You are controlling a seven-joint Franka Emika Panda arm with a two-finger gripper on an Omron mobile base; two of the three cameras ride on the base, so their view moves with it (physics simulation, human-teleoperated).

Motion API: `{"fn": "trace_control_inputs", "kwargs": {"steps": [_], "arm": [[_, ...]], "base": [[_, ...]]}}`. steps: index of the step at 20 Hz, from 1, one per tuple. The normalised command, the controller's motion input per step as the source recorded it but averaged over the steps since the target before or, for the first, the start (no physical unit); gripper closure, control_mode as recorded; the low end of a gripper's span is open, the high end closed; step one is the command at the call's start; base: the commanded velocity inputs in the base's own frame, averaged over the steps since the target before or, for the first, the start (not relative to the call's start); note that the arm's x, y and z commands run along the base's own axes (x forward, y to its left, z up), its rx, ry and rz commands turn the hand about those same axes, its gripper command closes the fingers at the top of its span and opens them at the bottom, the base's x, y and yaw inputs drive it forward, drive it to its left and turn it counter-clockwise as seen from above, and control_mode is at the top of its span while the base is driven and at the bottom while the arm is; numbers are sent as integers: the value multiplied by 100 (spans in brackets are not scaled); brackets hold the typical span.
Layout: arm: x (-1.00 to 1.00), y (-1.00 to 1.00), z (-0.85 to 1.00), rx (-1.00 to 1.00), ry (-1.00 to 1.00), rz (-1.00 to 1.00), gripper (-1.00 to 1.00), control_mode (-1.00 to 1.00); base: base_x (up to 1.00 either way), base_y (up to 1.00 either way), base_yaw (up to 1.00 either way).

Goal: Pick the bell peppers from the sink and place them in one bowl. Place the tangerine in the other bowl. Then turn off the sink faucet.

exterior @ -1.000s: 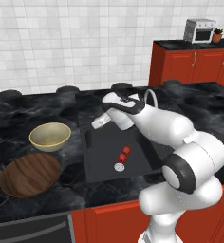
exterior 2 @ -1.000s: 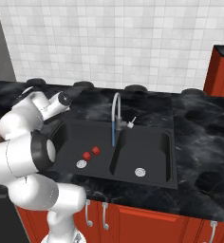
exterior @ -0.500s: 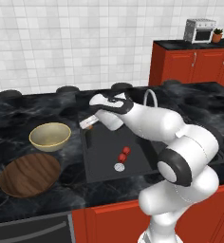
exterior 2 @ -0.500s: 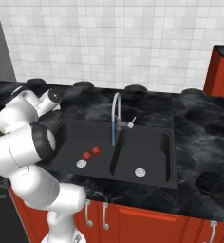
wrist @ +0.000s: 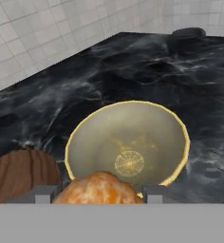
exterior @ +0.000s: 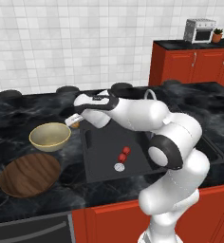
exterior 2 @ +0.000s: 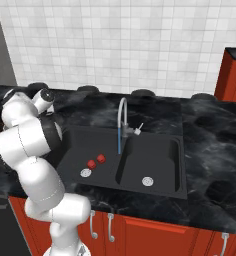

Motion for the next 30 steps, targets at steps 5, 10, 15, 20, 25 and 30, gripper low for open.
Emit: {"fn": "trace_control_inputs", "kwargs": {"steps": [5, 10, 15, 20, 25, 30], "arm": [[23, 46, -31, -6, 1, 0, 100, -100], [22, 45, -22, -5, 0, 0, 100, -100], [12, 29, -30, -3, 1, 0, 100, -100], [27, 17, -41, -2, 1, 0, 100, -100], [35, 19, -22, 0, 0, 0, 100, -100], [39, 22, -18, -1, 0, 0, 100, -100]], "base": [[0, 0, 0], [0, 0, 0], [0, 0, 0], [0, 0, 0], [0, 0, 0], [0, 0, 0]]}}
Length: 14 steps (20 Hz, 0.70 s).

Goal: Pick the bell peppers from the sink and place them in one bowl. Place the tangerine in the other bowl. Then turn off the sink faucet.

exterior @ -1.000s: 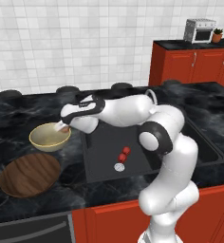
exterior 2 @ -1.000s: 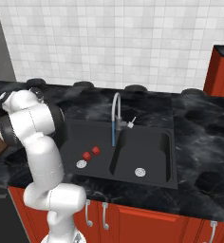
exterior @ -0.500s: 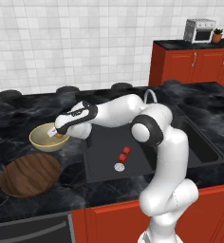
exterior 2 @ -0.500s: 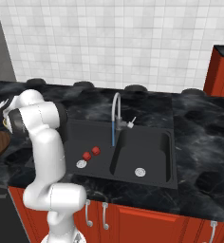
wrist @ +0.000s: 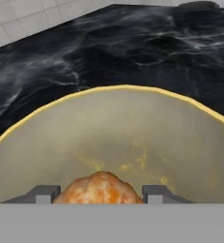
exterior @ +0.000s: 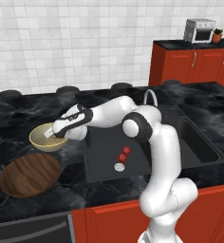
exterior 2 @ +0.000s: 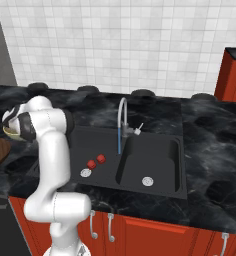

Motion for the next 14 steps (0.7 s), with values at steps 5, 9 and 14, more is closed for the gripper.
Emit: {"fn": "trace_control_inputs", "kwargs": {"steps": [5, 9, 14], "arm": [[34, 20, -18, -1, 0, 0, 100, -100], [19, 27, -7, -2, 0, 0, 100, -100], [0, 25, 0, 0, 0, 0, -100, -100]], "base": [[0, 0, 0], [0, 0, 0], [0, 0, 0]]}}
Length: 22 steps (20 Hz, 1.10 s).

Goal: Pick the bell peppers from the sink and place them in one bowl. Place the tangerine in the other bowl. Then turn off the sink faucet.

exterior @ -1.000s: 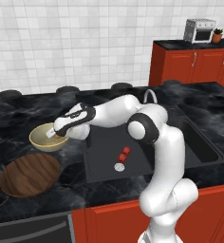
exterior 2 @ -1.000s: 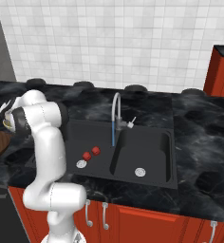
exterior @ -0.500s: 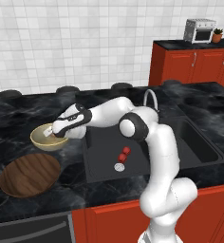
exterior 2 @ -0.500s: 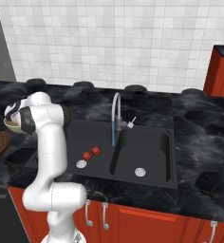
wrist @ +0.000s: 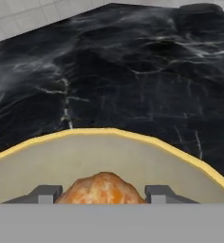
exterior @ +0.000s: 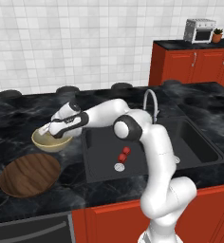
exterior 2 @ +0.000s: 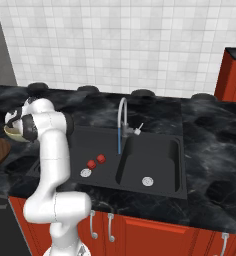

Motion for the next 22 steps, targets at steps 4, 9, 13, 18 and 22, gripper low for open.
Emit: {"fn": "trace_control_inputs", "kwargs": {"steps": [4, 9, 13, 18, 22], "arm": [[-6, 7, 0, 0, -2, 0, -100, -100], [-39, -9, 1, 0, -9, 0, -100, -100], [-34, -10, 10, 0, -16, 0, -100, -100], [-42, -28, 62, 0, -29, -3, -100, -100], [-38, -30, 99, 0, -23, -6, -100, -100]], "base": [[0, 0, 0], [0, 0, 0], [0, 0, 0], [0, 0, 0], [0, 0, 0]]}}
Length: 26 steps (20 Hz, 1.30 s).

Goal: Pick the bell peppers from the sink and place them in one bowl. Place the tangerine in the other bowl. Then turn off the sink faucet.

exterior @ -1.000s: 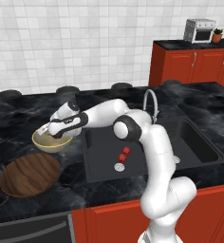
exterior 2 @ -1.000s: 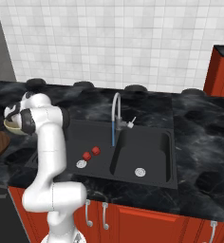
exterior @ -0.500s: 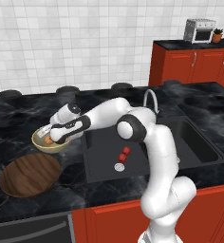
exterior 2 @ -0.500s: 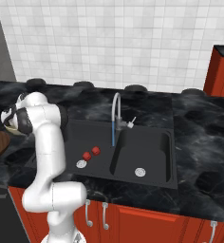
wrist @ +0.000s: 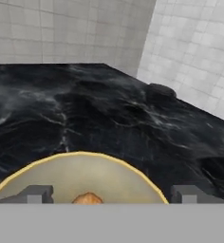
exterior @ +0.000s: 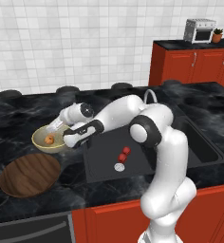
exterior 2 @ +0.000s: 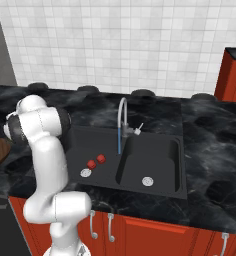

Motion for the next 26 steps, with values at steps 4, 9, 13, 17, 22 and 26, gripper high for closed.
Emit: {"fn": "trace_control_inputs", "kwargs": {"steps": [4, 9, 13, 17, 22, 26], "arm": [[-26, -25, 83, 0, -7, -12, -100, -100], [-11, -21, 89, 0, 2, -19, -100, -100], [-34, -43, 53, -4, 20, -28, -100, -100], [-57, -60, 7, -4, 18, -34, -100, -100], [-72, -82, -8, -1, 8, -37, -100, -100], [-58, -92, 0, 0, 15, -33, -100, -100]], "base": [[0, 0, 0], [0, 0, 0], [0, 0, 0], [0, 0, 0], [0, 0, 0], [0, 0, 0]]}}
